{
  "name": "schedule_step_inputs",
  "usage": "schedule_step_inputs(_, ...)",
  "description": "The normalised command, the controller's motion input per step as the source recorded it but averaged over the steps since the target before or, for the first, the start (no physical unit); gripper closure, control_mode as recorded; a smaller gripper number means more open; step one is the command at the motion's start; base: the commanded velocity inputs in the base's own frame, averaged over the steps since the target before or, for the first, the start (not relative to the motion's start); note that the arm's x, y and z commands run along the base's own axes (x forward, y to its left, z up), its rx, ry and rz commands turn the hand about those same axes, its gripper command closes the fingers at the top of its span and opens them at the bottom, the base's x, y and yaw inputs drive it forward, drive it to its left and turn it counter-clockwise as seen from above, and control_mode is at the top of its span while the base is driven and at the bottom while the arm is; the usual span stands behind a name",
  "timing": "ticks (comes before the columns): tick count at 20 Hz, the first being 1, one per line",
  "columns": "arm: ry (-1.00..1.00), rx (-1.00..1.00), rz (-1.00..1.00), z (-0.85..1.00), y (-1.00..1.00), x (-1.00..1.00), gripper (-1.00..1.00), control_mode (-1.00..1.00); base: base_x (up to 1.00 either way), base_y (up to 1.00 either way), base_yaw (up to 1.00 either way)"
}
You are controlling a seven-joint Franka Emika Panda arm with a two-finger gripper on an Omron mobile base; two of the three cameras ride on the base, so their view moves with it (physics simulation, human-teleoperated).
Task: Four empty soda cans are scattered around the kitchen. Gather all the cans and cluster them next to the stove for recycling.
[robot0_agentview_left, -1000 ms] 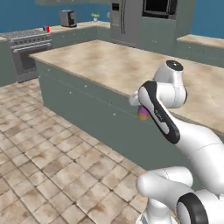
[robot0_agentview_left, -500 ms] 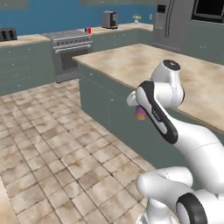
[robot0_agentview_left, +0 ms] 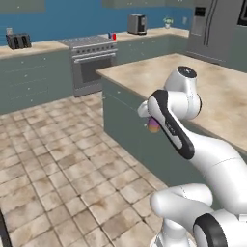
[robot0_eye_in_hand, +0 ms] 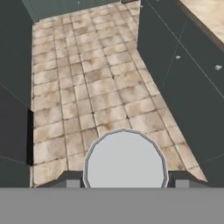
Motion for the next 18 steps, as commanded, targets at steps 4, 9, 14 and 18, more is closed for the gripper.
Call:
schedule_step_inputs(4, 0.00, 0.00, 0.00, 0.00, 0.00, 0.00, 1.00, 1.00, 1.00, 0.00, 0.18)
schedule_step_inputs(9, 0.00, 0.00, 0.00, 0.00, 0.00, 0.00, 1.00, 1.00, 1.00, 0.00, 0.34)
schedule_step_inputs(14, 0.00, 0.00, 0.00, 0.00, 0.00, 0.00, 1.00, 1.00, 1.00, 0.00, 0.28)
schedule_step_inputs(18, 0.00, 0.00, 0.00, 0.00, 0.00, 0.00, 1.00, 1.00, 1.00, 0.00, 0.20)
